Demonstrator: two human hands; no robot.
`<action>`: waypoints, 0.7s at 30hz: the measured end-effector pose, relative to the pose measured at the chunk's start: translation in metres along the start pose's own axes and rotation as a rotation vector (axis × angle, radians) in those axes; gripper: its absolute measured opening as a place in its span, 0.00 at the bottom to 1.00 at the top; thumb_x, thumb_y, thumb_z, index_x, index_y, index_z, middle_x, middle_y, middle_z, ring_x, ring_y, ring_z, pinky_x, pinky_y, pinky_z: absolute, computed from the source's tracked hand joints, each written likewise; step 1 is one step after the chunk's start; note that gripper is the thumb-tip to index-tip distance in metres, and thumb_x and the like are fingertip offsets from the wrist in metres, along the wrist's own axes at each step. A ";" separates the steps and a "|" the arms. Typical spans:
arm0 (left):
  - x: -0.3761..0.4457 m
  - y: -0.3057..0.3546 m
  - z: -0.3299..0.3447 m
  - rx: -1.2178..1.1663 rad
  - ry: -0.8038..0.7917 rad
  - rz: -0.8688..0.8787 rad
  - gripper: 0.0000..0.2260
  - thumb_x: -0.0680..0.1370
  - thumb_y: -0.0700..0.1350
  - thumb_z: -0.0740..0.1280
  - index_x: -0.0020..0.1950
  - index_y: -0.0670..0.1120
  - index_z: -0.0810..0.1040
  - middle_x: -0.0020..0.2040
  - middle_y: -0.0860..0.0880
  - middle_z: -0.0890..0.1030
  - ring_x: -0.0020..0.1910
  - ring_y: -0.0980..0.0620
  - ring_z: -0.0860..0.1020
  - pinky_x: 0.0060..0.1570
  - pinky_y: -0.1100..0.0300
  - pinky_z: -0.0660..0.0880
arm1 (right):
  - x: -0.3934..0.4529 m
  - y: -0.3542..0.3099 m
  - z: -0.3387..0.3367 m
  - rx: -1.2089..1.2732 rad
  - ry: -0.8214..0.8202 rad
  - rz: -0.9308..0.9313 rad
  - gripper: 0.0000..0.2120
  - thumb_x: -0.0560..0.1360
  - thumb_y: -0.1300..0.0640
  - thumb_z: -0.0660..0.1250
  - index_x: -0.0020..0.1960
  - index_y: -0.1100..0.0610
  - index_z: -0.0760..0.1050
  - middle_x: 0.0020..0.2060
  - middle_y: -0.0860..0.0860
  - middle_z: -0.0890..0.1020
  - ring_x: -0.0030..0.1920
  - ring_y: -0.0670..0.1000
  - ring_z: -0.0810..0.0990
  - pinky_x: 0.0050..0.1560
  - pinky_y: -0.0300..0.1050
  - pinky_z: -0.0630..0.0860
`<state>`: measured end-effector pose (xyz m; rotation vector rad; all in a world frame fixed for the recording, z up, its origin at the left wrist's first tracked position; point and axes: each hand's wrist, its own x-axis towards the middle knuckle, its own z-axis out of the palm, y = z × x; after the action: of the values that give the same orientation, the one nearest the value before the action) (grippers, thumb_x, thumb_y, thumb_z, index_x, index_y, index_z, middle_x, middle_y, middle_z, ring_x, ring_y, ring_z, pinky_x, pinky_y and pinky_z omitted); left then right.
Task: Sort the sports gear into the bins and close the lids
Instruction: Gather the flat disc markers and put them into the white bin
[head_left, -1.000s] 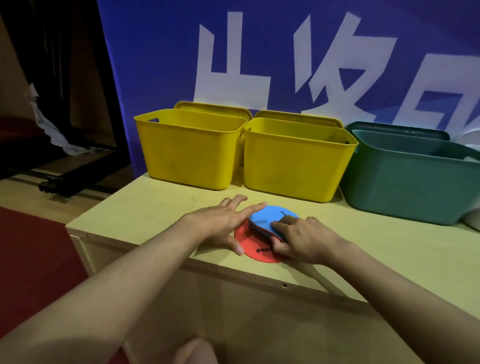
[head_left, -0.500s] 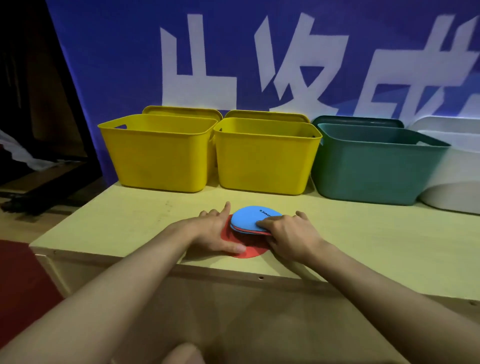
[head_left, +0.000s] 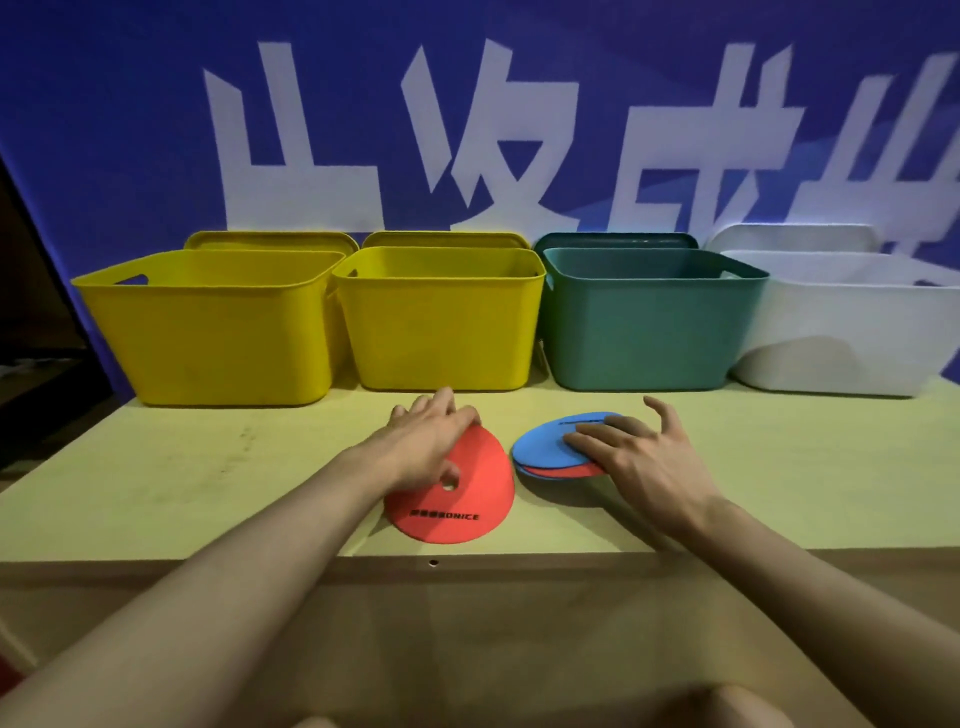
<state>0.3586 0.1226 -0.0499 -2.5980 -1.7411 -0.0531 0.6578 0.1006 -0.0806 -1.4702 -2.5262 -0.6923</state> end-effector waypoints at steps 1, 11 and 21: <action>0.005 0.011 -0.001 0.078 0.025 0.048 0.27 0.78 0.48 0.73 0.73 0.55 0.64 0.65 0.47 0.65 0.66 0.45 0.68 0.64 0.43 0.68 | -0.006 0.008 0.002 -0.023 0.021 0.007 0.27 0.77 0.53 0.71 0.75 0.44 0.71 0.69 0.46 0.79 0.68 0.54 0.78 0.72 0.70 0.62; 0.087 0.094 -0.063 0.011 0.186 0.325 0.13 0.79 0.47 0.71 0.55 0.61 0.68 0.54 0.55 0.72 0.56 0.51 0.72 0.52 0.45 0.77 | -0.064 0.118 -0.009 -0.062 0.158 0.216 0.26 0.78 0.62 0.63 0.73 0.44 0.72 0.69 0.45 0.79 0.68 0.55 0.78 0.66 0.62 0.69; 0.199 0.180 -0.157 0.006 0.360 0.440 0.11 0.80 0.47 0.71 0.54 0.58 0.70 0.50 0.56 0.76 0.48 0.53 0.76 0.47 0.53 0.77 | -0.073 0.265 -0.040 -0.023 0.386 0.404 0.27 0.77 0.66 0.66 0.73 0.47 0.74 0.70 0.49 0.78 0.63 0.57 0.78 0.57 0.55 0.76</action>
<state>0.5973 0.2328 0.1159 -2.6865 -1.0354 -0.4721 0.9160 0.1354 0.0145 -1.6029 -1.8720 -0.8368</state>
